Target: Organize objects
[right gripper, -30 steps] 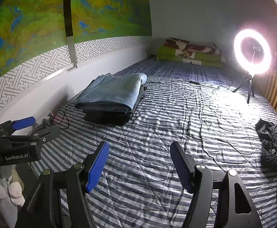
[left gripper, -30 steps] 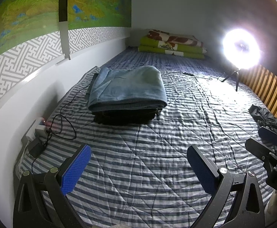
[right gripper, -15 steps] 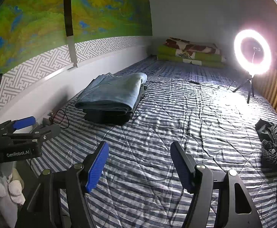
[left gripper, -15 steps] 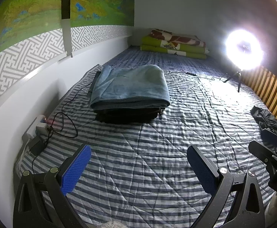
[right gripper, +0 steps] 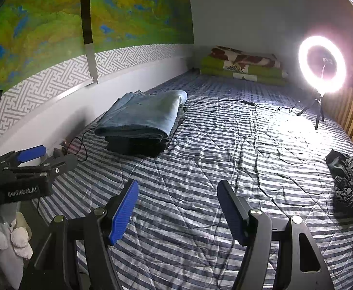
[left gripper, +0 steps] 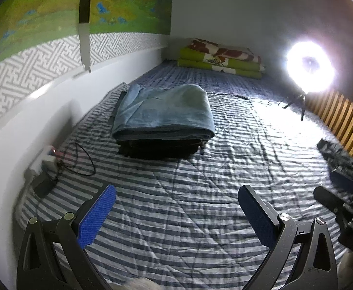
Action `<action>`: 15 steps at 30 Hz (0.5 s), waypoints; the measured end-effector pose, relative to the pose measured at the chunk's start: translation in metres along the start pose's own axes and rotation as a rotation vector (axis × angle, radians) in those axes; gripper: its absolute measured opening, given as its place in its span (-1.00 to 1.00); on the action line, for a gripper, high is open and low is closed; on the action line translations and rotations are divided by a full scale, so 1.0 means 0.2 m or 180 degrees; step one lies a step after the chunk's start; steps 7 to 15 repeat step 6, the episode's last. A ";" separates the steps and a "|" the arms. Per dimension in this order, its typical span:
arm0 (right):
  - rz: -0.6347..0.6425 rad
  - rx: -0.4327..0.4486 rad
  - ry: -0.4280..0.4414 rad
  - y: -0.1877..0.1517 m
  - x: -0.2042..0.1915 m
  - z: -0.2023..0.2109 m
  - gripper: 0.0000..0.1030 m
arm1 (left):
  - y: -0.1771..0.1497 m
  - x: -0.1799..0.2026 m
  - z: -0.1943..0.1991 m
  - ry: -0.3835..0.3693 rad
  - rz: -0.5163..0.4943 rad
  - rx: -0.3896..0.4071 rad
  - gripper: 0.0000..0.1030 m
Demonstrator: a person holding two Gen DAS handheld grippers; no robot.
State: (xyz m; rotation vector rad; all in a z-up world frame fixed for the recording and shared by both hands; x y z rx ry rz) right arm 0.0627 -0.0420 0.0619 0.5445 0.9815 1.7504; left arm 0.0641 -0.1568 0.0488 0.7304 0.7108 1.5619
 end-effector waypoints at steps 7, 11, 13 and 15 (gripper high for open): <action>0.0018 -0.0013 -0.0006 -0.01 0.00 0.00 0.24 | -0.01 0.00 -0.01 -0.0036 0.0056 0.0009 0.99; 0.0018 -0.0013 -0.0006 -0.01 0.00 0.00 0.24 | -0.01 0.00 -0.01 -0.0036 0.0056 0.0009 0.99; 0.0018 -0.0013 -0.0006 -0.01 0.00 0.00 0.24 | -0.01 0.00 -0.01 -0.0036 0.0056 0.0009 0.99; 0.0018 -0.0013 -0.0006 -0.01 0.00 0.00 0.24 | -0.01 0.00 -0.01 -0.0036 0.0056 0.0009 0.99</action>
Point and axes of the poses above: each gripper's, at about its wrist camera, not at the fingertips, and z roughly against the way its jaws point, x to its right, y to its top, the point moved 10 cm from there along -z, roughly the way its jaws point, and after that the axes turned 2 degrees about x, right-handed, at the moved point
